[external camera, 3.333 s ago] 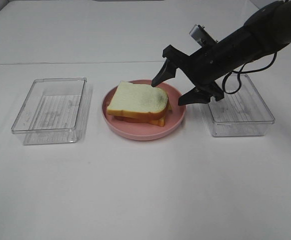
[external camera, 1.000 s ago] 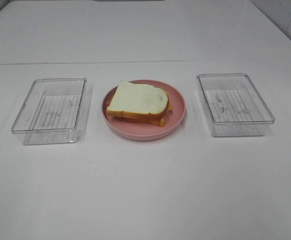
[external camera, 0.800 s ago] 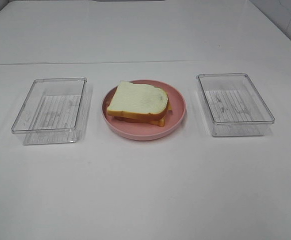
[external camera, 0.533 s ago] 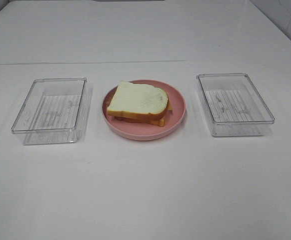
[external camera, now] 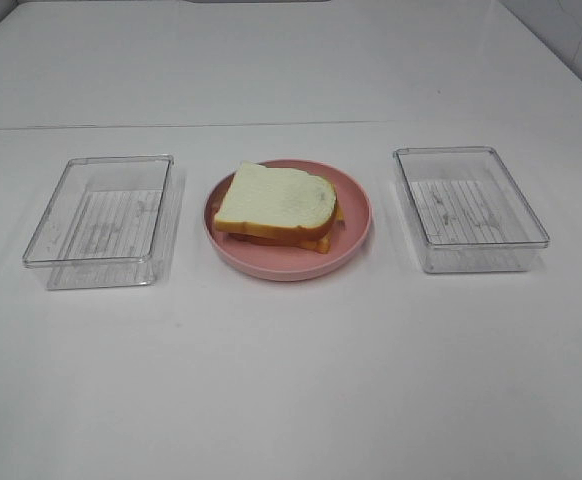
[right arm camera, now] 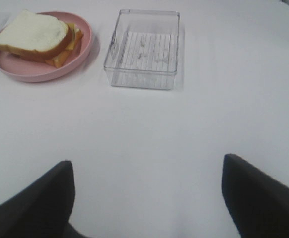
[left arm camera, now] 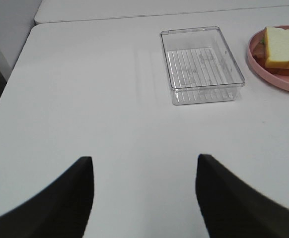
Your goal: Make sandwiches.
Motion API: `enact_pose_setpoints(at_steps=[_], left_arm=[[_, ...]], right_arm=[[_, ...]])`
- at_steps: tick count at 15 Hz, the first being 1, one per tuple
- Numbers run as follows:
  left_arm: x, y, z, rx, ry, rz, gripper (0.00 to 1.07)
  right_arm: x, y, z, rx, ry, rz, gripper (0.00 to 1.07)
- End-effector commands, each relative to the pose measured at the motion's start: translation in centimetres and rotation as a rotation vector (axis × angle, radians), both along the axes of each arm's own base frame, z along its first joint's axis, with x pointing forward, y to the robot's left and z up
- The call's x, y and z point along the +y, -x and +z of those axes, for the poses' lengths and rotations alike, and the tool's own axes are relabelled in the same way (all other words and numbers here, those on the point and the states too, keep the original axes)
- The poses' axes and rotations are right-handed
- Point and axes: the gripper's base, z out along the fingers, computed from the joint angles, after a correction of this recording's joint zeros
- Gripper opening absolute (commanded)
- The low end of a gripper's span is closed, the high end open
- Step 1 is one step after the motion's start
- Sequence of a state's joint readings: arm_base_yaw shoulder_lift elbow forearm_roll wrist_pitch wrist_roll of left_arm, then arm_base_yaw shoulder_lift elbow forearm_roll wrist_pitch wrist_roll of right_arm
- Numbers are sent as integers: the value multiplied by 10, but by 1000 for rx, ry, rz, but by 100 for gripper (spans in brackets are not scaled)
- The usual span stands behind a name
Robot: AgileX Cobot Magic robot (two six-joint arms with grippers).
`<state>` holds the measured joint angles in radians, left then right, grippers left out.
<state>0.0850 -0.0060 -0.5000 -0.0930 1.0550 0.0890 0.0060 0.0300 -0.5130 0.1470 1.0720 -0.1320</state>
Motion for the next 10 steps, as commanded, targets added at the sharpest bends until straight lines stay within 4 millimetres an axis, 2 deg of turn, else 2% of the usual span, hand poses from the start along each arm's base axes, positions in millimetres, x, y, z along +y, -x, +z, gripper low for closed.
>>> enact_pose_setpoints(at_steps=[1,10], left_arm=[[-1,3,0,-29,3,1,58],[-1,3,0,-30,3,1,58]], right_arm=[[0,7,-1,-56,4,-5,76],[0,6,-1,-55,1,-2,76]])
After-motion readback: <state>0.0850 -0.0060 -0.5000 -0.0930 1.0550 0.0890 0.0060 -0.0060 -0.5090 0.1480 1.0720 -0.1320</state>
